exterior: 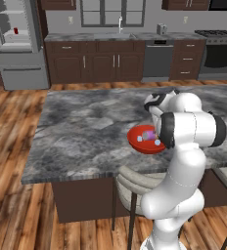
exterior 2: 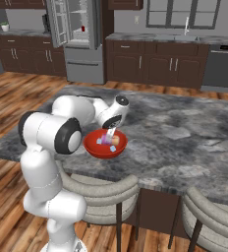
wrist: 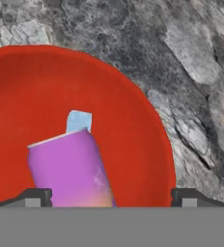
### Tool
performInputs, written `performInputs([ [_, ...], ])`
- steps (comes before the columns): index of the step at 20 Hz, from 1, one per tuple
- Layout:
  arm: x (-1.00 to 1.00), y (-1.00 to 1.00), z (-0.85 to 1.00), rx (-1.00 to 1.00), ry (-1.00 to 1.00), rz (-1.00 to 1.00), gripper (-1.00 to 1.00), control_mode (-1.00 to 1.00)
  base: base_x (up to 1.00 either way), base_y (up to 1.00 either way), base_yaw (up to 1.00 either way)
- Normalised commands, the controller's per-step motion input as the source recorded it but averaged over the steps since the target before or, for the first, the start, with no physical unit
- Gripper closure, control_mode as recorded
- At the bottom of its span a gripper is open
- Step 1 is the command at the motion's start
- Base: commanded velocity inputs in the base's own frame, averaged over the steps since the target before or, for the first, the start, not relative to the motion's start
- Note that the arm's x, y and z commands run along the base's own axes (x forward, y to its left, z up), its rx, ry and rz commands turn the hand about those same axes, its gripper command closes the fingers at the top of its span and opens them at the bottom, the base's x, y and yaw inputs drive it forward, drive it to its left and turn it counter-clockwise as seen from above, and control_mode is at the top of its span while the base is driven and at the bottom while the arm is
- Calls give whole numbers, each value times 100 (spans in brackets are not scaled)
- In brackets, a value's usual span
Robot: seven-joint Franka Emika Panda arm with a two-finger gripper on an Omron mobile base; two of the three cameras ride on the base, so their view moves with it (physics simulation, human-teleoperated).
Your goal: Open the fridge, grab two sodas, and place both sodas inside the bowl with ice on the dining counter.
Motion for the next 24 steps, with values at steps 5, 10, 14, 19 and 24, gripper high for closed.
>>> performInputs([
  [5,-7,2,66,-1,-7,1,-100,-100,0,0,0],
  [10,-42,20,73,0,-1,0,-100,-100,0,0,0],
  [14,-63,38,47,4,0,-3,-100,-100,0,0,0],
  [19,-66,58,20,13,0,-16,-100,-100,0,0,0],
  [24,-79,48,20,19,-3,-23,-100,-100,0,0,0],
])
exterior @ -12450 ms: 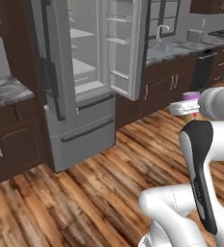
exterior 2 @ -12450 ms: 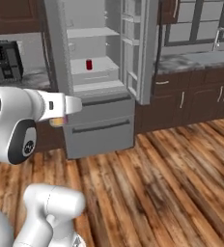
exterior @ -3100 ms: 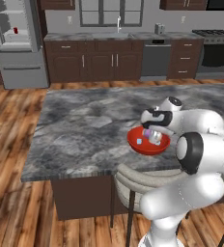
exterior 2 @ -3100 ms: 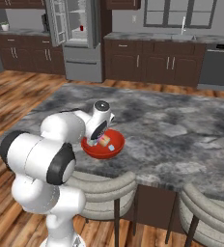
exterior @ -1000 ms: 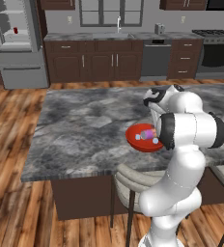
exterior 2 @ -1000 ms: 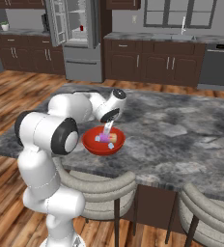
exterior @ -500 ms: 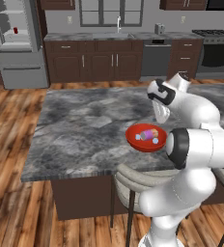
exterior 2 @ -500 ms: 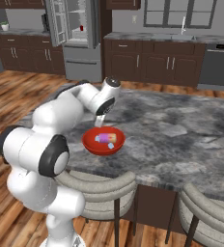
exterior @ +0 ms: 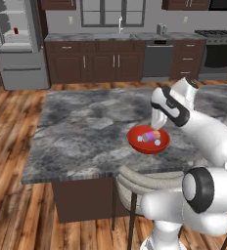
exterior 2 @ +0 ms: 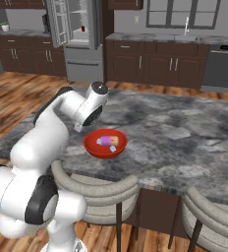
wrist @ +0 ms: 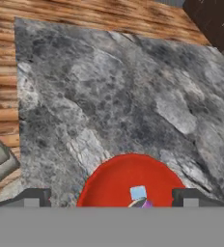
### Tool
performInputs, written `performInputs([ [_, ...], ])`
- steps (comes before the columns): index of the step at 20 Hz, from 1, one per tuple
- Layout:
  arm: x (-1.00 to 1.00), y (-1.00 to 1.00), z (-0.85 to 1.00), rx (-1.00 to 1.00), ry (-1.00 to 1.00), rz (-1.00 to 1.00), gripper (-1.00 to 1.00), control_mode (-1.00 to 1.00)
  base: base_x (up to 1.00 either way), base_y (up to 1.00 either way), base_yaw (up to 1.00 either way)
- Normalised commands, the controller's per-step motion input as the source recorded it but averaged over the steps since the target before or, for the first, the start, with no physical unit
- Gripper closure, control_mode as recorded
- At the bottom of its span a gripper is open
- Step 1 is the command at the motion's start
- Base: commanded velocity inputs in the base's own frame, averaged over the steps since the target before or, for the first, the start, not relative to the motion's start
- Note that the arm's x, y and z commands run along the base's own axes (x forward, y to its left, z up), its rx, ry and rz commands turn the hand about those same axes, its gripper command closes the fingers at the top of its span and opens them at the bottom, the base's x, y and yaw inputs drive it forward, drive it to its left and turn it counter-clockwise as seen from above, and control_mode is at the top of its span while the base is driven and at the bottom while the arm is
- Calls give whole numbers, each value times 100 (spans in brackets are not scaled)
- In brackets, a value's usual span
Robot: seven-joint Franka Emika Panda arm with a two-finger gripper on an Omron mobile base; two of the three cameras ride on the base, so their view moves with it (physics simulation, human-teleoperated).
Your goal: Open the fridge, grab two sodas, and place both sodas inside the bowl with ice on the dining counter.
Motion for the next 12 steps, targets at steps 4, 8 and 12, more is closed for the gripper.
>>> performInputs([
  [4,-72,49,51,19,-10,-36,-100,-100,0,0,0],
  [8,-60,41,52,19,-6,-40,-100,-100,0,0,0],
  [12,-53,25,52,18,-5,-45,-100,-100,0,0,0],
])
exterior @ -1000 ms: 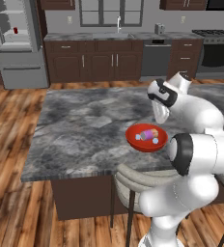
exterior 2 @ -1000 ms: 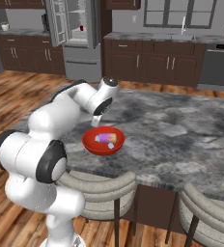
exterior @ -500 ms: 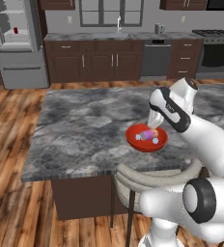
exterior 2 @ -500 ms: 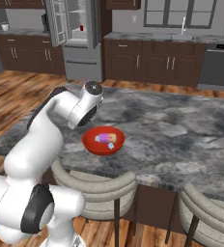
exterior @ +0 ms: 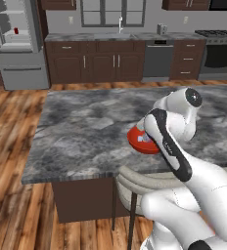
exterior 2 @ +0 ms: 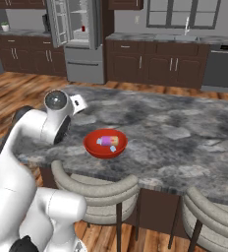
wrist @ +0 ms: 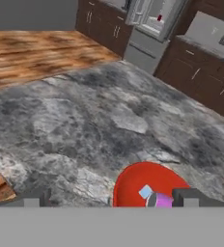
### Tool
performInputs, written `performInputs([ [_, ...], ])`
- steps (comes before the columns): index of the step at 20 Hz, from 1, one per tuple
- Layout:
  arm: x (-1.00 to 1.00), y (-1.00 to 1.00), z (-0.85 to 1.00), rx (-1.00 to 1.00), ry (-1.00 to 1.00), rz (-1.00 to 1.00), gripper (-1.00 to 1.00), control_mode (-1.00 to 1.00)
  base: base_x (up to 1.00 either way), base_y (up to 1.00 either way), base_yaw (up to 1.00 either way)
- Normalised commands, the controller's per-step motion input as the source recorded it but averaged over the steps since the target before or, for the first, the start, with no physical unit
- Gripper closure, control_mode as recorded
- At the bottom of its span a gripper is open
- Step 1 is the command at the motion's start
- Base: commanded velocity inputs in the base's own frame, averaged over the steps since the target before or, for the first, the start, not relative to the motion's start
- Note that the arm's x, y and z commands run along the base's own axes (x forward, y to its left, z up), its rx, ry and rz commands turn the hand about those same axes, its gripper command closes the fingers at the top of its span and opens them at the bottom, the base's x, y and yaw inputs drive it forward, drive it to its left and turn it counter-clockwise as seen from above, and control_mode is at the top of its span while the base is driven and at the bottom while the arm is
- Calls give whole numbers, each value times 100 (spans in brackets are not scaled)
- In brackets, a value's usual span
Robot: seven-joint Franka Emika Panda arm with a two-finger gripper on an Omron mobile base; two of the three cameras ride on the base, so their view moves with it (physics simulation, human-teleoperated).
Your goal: Open the fridge, grab two sodas, and place both sodas inside the bowl with ice on the dining counter.
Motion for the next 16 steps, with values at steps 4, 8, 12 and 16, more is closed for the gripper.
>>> performInputs([
  [4,-57,7,39,16,-5,-51,-100,-100,0,0,0],
  [8,-69,1,25,16,-3,-50,-100,-100,0,0,0],
  [12,-80,-20,28,18,0,-33,-100,-100,0,0,0],
  [16,-87,-59,21,16,0,-6,-100,-100,0,0,0],
])
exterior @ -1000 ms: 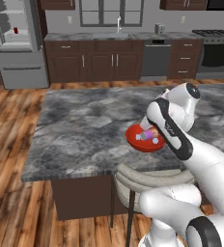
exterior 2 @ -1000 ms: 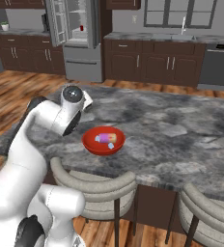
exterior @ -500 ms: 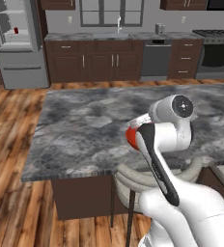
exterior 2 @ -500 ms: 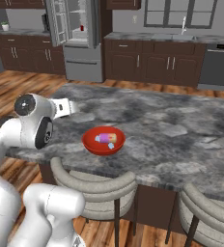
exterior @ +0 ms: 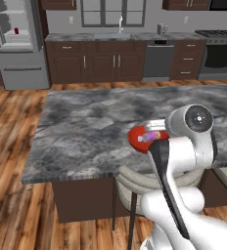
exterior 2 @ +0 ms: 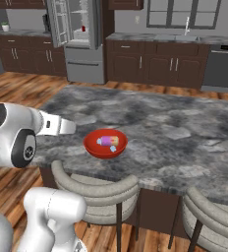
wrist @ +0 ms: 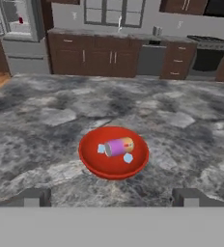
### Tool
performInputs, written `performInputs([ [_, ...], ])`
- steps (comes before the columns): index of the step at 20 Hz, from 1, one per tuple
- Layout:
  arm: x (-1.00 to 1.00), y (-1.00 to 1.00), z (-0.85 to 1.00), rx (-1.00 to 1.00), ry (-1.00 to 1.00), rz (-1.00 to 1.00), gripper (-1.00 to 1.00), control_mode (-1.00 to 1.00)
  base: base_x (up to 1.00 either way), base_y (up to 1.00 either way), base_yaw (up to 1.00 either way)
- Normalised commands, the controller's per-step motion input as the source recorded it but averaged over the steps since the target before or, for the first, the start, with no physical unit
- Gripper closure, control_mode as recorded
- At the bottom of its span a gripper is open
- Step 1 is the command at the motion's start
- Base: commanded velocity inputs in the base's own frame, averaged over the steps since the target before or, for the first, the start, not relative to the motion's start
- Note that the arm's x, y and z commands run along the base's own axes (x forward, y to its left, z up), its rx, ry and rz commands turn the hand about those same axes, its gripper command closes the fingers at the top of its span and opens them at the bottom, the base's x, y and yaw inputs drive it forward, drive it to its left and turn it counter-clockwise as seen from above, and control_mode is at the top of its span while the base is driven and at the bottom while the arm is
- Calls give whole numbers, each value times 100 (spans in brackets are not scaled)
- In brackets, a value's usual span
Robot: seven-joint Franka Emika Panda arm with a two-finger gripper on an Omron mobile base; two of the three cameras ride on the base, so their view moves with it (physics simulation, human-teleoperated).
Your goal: Open the fridge, grab two sodas, and place both sodas inside the bowl with ice on the dining counter.
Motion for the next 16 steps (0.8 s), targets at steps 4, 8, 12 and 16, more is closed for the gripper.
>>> performInputs([
  [4,-83,-31,2,9,-1,9,-100,-100,0,0,0],
  [8,-73,0,-11,0,-1,16,-100,-100,0,0,0],
  [12,-65,0,-52,-6,-2,14,-100,-100,0,0,0],
  [16,-45,17,-61,-18,4,12,-100,-100,0,0,0],
])
